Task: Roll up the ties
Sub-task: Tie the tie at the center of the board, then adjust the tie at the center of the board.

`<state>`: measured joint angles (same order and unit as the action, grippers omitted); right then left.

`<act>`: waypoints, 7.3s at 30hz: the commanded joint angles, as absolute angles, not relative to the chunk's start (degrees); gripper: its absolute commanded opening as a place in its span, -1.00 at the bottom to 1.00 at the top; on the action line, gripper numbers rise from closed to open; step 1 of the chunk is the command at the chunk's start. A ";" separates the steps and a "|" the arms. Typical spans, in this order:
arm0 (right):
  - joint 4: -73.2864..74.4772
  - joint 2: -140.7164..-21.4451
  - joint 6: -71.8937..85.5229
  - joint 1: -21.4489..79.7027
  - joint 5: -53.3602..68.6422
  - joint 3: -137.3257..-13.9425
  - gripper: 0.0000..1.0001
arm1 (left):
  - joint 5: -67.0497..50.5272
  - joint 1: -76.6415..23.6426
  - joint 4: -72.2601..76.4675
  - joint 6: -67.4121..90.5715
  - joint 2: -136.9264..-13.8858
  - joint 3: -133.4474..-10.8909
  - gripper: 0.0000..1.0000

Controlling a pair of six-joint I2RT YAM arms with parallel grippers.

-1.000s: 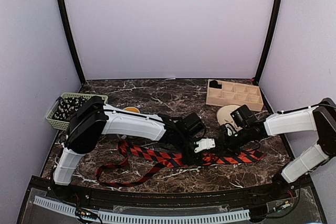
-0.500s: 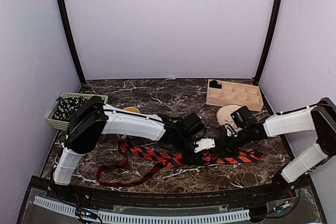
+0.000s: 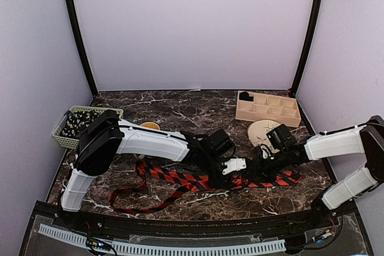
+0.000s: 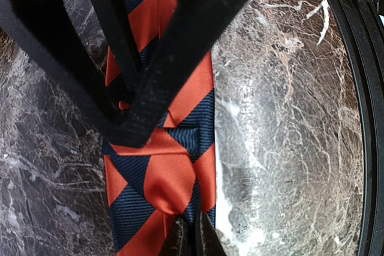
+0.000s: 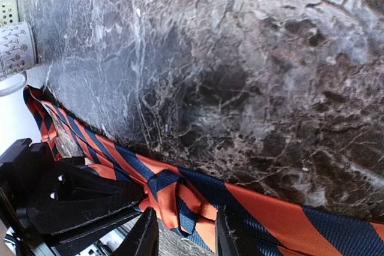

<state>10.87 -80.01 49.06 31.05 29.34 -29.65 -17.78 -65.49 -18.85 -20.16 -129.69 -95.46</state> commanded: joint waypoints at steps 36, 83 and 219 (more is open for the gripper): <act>13.96 -72.65 50.91 28.90 25.55 -27.32 -1.00 | -23.24 -59.33 -13.02 -6.57 -116.35 -85.28 0.10; 47.81 -67.81 55.53 7.47 2.65 -32.37 -1.00 | -15.00 -52.29 -29.38 2.19 -122.43 -80.16 -1.00; 13.33 -103.80 38.88 56.51 27.41 -68.97 0.03 | 7.13 -65.74 -36.53 85.04 -75.18 -37.95 0.04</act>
<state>14.76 -102.50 38.68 55.92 27.16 -67.20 5.04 -65.54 -38.48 83.29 -75.11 -39.13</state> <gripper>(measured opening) 0.521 0.535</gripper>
